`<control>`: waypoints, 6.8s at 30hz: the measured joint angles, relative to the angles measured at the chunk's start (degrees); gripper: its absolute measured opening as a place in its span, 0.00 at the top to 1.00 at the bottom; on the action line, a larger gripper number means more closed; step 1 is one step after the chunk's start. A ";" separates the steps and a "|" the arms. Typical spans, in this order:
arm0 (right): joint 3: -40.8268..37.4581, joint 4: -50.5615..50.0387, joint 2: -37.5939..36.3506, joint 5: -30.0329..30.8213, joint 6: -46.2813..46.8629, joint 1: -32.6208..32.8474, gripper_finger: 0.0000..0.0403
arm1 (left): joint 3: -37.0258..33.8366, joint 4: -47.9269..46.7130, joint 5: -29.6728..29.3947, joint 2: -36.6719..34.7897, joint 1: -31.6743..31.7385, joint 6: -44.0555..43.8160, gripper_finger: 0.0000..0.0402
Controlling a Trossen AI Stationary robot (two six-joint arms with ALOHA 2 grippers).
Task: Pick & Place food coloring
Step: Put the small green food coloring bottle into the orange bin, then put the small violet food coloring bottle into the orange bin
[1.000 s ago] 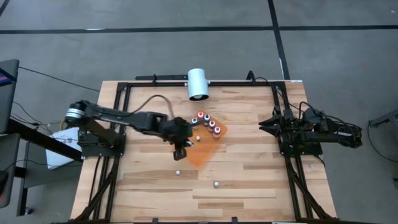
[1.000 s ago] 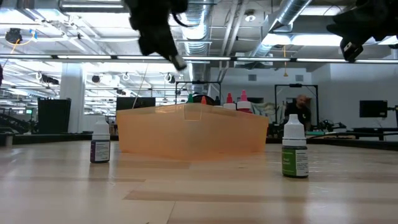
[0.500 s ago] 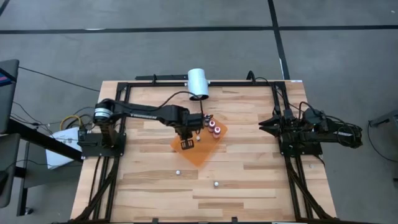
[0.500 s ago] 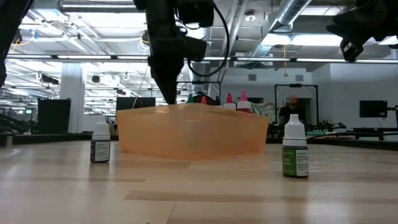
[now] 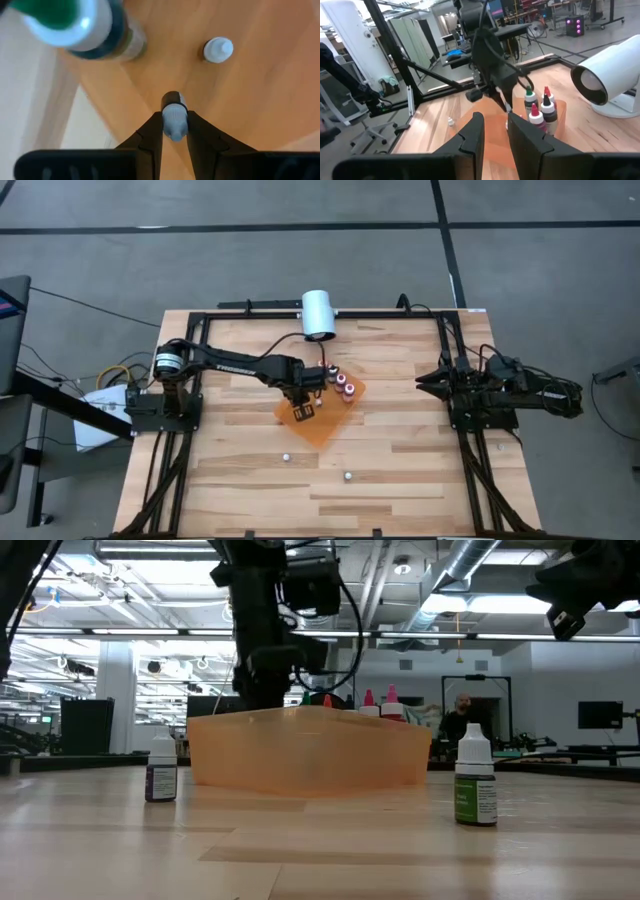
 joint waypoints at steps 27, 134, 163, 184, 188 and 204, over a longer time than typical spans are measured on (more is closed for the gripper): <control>0.00 0.57 0.00 0.00 0.04 0.00 0.81 | -5.17 6.08 0.18 0.07 -0.02 -3.29 0.85; -0.01 0.48 -0.07 -3.14 0.99 0.07 0.81 | 18.93 -18.12 7.07 10.59 -28.87 -63.88 0.61; 0.00 0.09 -0.02 -3.04 -1.59 0.04 0.81 | 19.25 -24.20 4.16 12.97 -26.96 -66.43 0.61; 0.00 0.11 -0.02 -3.02 -2.01 0.04 0.81 | 16.11 -20.09 5.96 13.00 -26.43 -64.72 0.61; 0.00 0.11 -0.01 -3.02 -2.01 0.04 0.81 | 16.11 -19.95 5.96 13.00 -26.43 -63.40 0.61; 0.00 0.11 -0.02 -3.02 -2.03 0.04 0.81 | 16.11 -19.74 6.31 13.00 -26.43 -61.75 0.61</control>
